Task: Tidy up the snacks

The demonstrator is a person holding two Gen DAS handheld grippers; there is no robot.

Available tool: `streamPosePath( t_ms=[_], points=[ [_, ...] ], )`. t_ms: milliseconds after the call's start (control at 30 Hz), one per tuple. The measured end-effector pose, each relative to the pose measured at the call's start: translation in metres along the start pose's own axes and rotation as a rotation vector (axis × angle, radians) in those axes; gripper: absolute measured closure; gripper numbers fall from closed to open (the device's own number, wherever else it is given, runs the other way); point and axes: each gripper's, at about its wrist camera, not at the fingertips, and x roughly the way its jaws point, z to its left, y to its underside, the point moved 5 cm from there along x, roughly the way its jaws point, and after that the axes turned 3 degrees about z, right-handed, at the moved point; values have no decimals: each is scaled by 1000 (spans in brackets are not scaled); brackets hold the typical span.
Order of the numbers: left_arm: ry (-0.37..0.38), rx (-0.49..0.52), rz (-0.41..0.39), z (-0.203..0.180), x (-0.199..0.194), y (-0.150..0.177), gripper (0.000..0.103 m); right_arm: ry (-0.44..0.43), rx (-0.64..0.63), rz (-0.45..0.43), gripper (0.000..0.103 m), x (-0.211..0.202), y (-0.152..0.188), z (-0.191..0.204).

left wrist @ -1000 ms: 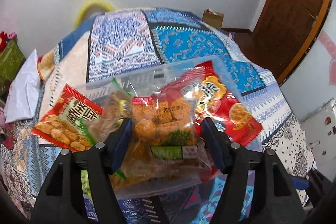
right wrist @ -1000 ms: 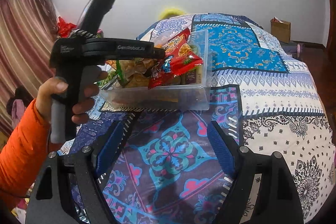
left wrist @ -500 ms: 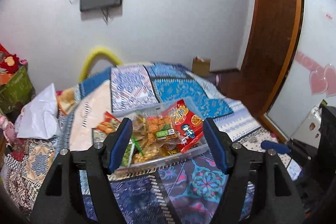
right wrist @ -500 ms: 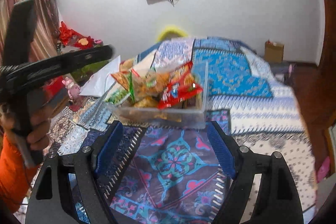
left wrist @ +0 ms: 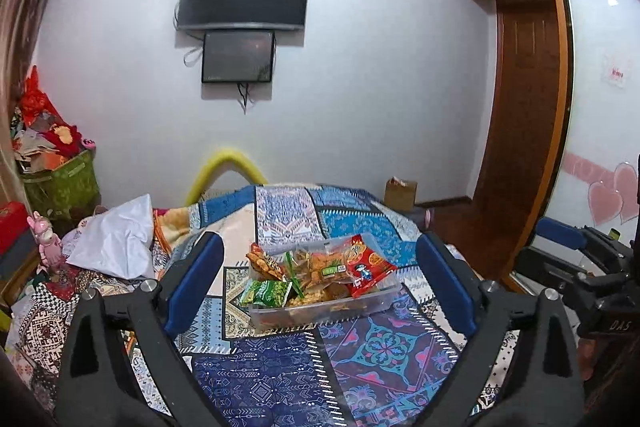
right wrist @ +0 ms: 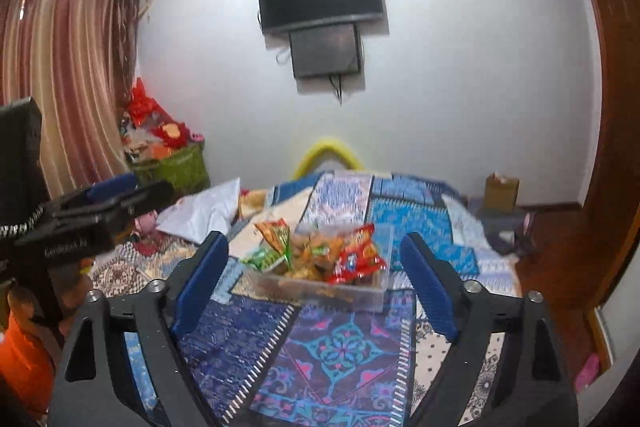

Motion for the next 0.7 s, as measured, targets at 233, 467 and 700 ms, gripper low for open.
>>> streamPosePath(
  t_ms=[233, 467, 700],
  points=[
    [-10, -3, -31, -7, -21, 8, 1, 12, -17, -37, 0, -14, 0, 12],
    [-22, -1, -38, -9, -28, 14, 1, 18, -16, -31, 0, -14, 4, 12],
    [-24, -11, -30, -9, -29, 17, 1, 17, -17, -27, 0, -14, 6, 12]
  ],
)
